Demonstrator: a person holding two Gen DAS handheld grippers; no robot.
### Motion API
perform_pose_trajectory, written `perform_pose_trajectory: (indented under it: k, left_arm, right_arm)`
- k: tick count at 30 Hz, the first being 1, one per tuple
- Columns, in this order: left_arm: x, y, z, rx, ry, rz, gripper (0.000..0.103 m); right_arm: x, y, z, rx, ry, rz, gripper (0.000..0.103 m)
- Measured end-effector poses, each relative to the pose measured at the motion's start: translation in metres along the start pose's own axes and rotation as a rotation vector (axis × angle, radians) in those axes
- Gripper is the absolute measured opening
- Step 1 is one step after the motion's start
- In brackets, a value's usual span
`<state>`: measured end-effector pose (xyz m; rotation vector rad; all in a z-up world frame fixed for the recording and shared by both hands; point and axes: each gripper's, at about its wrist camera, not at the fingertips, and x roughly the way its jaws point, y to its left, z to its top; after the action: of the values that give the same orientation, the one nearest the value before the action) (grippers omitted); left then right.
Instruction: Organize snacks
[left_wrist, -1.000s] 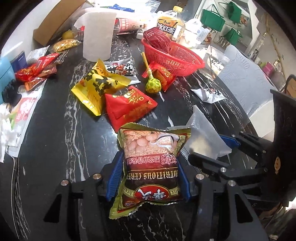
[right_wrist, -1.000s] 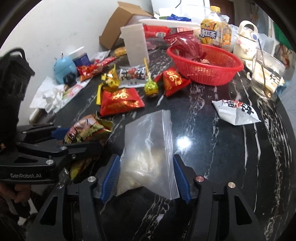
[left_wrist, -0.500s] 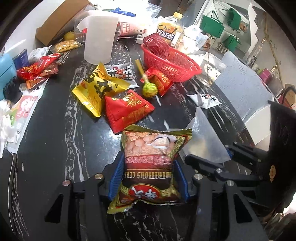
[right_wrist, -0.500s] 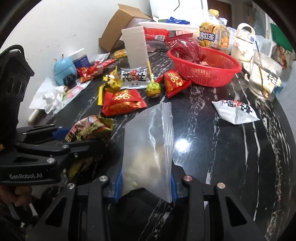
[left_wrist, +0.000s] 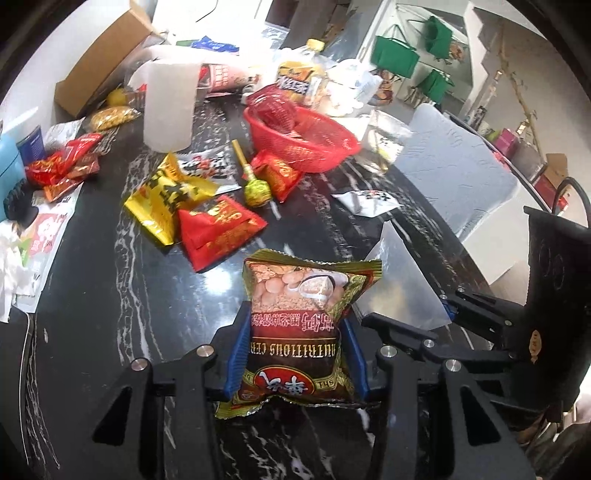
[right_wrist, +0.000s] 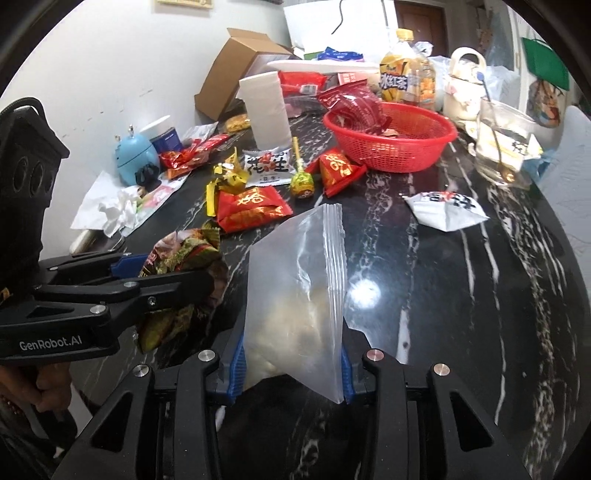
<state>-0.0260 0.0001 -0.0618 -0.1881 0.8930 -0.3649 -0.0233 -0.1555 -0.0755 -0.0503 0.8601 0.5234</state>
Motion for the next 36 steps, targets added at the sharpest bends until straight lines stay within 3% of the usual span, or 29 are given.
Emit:
perform_pose_trajectory:
  k: [24, 36]
  left_arm:
    - [-0.019, -0.066, 0.046, 0.141, -0.072, -0.167, 0.044]
    - [-0.013, -0.078, 0.086, 0.164, -0.099, -0.193, 0.044]
  right_arm:
    - [-0.07, -0.03, 0.0, 0.096, -0.108, -0.066, 0.039]
    - [-0.085, -0.049, 0.032, 0.075, -0.175, -0.139, 0.039]
